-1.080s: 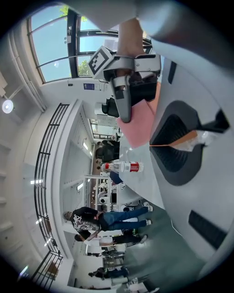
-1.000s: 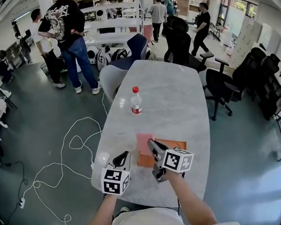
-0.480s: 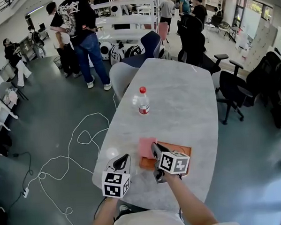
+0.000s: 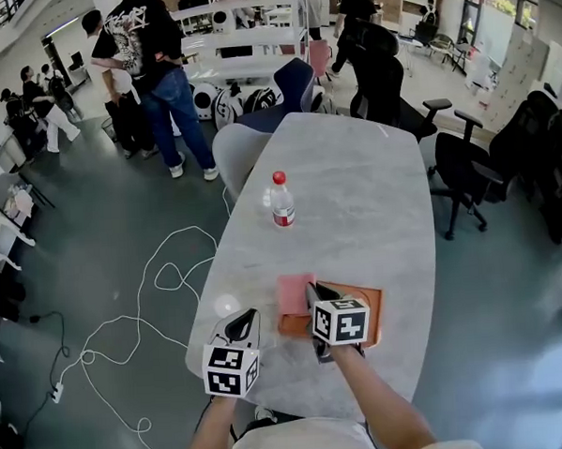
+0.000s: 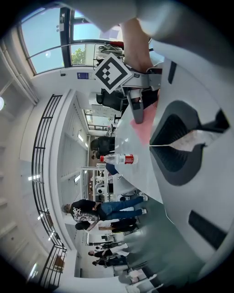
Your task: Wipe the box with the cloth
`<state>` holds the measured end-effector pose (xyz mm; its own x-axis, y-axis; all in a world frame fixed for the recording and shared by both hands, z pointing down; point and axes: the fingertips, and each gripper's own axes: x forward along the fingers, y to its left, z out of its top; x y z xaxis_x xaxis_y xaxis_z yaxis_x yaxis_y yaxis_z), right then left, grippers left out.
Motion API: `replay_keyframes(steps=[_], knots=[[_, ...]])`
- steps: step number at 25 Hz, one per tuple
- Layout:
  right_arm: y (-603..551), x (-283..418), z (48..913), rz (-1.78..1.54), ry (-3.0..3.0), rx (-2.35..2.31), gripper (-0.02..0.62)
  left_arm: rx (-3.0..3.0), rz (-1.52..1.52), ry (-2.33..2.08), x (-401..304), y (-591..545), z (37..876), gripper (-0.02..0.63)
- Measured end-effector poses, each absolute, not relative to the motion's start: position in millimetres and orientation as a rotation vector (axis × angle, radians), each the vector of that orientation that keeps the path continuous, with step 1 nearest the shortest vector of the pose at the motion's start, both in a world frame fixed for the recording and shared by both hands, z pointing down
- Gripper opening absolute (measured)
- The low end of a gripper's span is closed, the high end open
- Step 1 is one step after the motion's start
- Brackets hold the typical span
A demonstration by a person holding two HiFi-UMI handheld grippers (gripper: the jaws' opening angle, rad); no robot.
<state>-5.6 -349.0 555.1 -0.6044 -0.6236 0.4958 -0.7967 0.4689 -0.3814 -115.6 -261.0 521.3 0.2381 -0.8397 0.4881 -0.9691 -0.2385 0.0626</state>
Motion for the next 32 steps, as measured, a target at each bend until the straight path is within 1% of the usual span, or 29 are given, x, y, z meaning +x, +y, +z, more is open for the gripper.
replay_keyframes(steps=[15,32], knots=[[-346,57,561,0.860,-2.287,1.454,0.015,2.274,0.515,-1.513,-99,-279,527,0.015],[-332,137,547,0.786,-2.140,1.650,0.015,2.347,0.502,-1.408,-75,-291,528,0.015]])
